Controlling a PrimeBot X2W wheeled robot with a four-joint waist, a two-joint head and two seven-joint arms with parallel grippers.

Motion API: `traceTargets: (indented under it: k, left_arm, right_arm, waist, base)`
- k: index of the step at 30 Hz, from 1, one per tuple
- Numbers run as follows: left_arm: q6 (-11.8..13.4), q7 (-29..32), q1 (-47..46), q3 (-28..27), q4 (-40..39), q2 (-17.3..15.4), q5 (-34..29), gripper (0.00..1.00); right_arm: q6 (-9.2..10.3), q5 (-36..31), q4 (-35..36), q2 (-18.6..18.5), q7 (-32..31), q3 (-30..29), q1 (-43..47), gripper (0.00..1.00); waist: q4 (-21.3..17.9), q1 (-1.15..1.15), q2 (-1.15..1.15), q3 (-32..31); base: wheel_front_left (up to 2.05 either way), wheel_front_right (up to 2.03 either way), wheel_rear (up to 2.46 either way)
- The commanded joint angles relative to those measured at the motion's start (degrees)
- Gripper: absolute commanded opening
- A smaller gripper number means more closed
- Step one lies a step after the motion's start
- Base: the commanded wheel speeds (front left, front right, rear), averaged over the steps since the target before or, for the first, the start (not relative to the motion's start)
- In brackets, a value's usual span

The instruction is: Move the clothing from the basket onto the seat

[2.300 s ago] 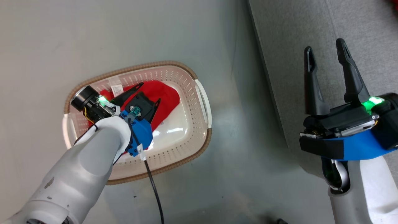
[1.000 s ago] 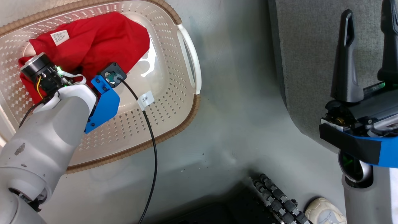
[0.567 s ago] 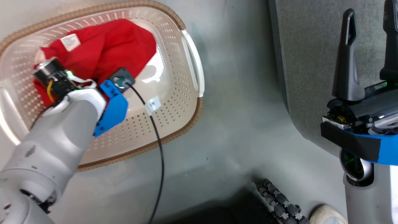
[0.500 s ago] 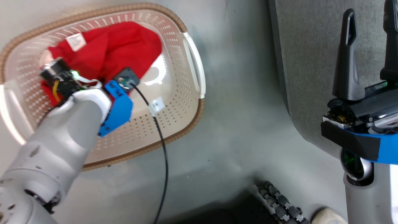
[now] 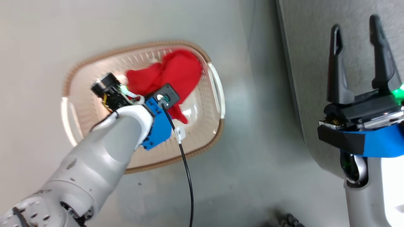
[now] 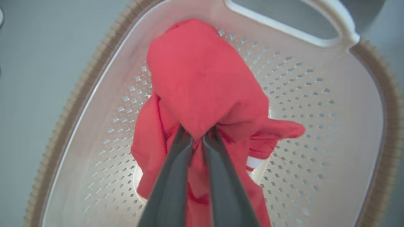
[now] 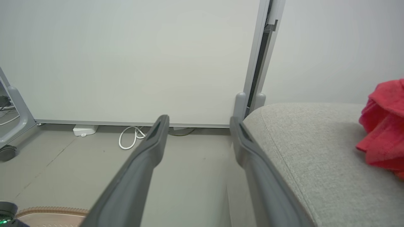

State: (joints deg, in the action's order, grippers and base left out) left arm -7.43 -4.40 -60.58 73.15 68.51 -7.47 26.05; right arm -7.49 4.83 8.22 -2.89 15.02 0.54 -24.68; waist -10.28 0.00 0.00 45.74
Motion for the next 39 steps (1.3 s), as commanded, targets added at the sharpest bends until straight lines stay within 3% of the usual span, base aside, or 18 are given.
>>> traceTargets:
  k: [1,11,19,39]
  left_arm:
    - [-0.07,-1.41,0.77,-0.12,-0.44,0.50,0.93,0.00]
    - [-0.07,-9.39,4.09,-2.03,-2.35,1.31,8.31,0.00]
    - [-0.07,-10.84,5.67,-6.12,-6.59,0.61,13.06,0.00]
    - [3.25,-10.86,16.15,-21.85,-30.56,-3.72,8.90,0.00]
  right_arm:
    - [-0.01,-0.68,-0.96,0.03,0.23,-0.37,1.30,1.00]
    - [-0.01,-1.50,-5.23,0.02,0.24,-1.14,5.95,1.00]
    - [0.00,-1.59,-7.58,0.02,0.24,-1.70,10.63,1.00]
    - [-0.01,0.43,-10.67,0.02,0.24,-1.83,20.99,1.00]
  waist:
    - [2.46,0.00,0.00,-4.91]
    - [5.64,0.00,0.00,-17.28]
    - [7.85,0.00,0.00,-25.86]
    - [11.38,0.00,0.00,-40.77]
  base:
    - [0.00,0.00,0.00]
    - [0.00,0.00,0.00]
    - [0.00,0.00,0.00]
    - [0.00,0.00,0.00]
